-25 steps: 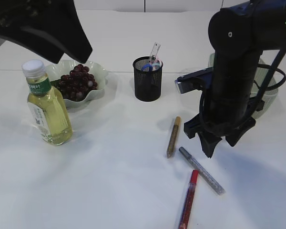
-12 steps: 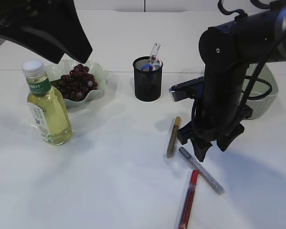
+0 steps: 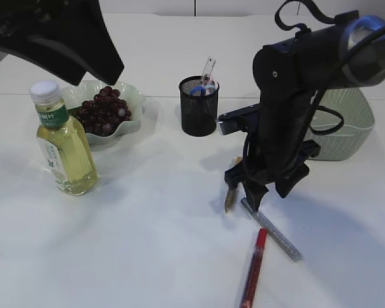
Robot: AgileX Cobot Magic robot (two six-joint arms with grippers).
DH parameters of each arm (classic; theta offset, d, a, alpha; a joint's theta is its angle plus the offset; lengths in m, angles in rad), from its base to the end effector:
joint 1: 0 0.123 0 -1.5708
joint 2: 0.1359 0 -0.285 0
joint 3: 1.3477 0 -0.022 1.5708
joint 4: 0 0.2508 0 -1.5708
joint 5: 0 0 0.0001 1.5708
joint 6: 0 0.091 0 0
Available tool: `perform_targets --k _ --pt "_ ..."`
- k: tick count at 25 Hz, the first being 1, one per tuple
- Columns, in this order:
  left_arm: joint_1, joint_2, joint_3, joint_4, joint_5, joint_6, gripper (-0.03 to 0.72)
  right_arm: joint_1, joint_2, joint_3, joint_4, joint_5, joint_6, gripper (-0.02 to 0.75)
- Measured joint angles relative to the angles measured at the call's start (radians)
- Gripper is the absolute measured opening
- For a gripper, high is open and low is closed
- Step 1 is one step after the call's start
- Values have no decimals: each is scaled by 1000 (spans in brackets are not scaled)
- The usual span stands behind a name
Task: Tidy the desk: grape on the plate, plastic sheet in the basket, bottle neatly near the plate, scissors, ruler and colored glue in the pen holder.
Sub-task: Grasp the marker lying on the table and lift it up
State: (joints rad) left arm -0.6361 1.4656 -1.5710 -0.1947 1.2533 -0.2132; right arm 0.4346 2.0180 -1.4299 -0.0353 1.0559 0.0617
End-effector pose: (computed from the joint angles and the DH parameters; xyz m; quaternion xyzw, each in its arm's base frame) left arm 0.2271 -0.1885 0.3996 0.1962 0.9429 -0.1918 0.1888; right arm 0.3537 0.1611 0.1688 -0.1938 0.9809 -0.0132 0.0106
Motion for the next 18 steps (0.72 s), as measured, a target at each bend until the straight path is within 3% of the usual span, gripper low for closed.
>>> perform_targets --k 13,18 --pt "0 0 0 22 0 0 361 9 99 -80 19 61 -62 470" --pt "0 0 0 40 0 0 361 9 118 -91 20 63 -75 417"
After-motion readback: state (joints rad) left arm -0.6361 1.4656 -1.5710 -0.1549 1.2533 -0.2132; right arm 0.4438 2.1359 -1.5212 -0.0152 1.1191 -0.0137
